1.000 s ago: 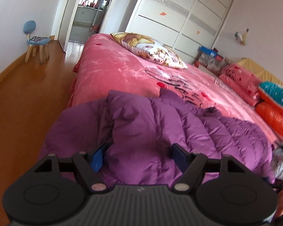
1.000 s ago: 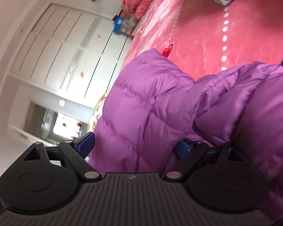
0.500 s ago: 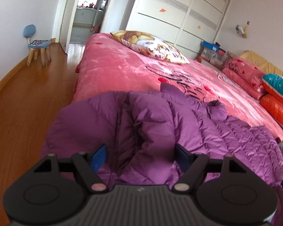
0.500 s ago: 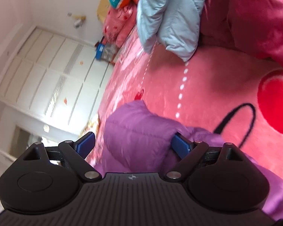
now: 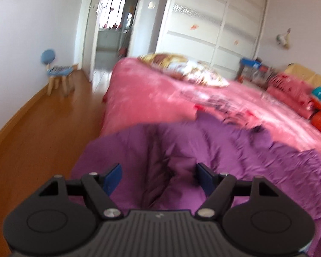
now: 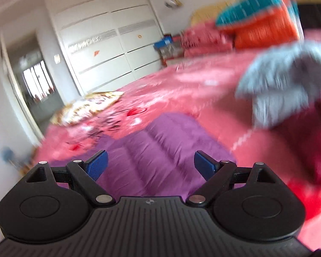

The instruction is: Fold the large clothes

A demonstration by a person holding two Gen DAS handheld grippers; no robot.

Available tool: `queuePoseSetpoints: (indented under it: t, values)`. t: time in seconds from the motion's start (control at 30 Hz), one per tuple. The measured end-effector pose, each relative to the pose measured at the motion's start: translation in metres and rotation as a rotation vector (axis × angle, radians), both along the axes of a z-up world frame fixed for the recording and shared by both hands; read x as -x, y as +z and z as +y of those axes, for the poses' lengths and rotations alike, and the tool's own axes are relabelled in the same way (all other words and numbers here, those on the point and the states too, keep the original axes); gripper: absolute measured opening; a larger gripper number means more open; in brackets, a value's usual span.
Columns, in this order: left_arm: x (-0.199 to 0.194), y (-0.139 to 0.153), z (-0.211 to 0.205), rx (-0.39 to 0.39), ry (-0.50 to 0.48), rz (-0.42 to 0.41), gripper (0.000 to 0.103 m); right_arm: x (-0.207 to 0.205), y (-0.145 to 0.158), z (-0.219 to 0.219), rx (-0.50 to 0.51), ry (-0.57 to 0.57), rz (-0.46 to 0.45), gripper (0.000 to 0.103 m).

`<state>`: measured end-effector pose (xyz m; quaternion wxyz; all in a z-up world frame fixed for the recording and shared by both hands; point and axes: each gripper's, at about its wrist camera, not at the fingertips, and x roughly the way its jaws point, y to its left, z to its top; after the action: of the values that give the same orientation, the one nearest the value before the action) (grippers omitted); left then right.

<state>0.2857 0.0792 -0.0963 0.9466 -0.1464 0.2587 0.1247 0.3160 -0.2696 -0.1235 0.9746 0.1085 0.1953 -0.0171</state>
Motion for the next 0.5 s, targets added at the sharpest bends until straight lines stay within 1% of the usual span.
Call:
queuePoseSetpoints:
  t: [0.07,0.13,0.27,0.3,0.33,0.37,0.43,0.5]
  values:
    - [-0.003,-0.001,0.003,-0.002,0.01,0.024,0.076,-0.023,-0.009,0.002,0.095,-0.014,0.016,0.103]
    - [-0.003,-0.002,0.001,-0.029,0.02,0.028,0.076,-0.044,-0.022,0.0,0.157,-0.019,0.053,0.103]
    - [-0.001,-0.004,0.002,-0.068,0.035,0.044,0.077,-0.074,-0.042,0.003,0.149,0.071,0.105,0.103]
    - [-0.001,-0.005,0.003,-0.069,0.036,0.05,0.078,-0.083,-0.05,0.009,0.173,0.094,0.139,0.103]
    - [-0.001,-0.006,0.004,-0.064,0.034,0.057,0.078,-0.086,-0.057,0.02,0.221,0.106,0.177,0.103]
    - [-0.001,-0.007,0.004,-0.064,0.032,0.062,0.078,-0.09,-0.065,0.028,0.262,0.112,0.188,0.103]
    - [0.0,-0.009,0.003,-0.077,0.029,0.071,0.08,-0.088,-0.074,0.036,0.3,0.11,0.175,0.103]
    - [-0.001,-0.01,0.001,-0.084,0.027,0.076,0.08,-0.088,-0.079,0.036,0.308,0.109,0.168,0.103]
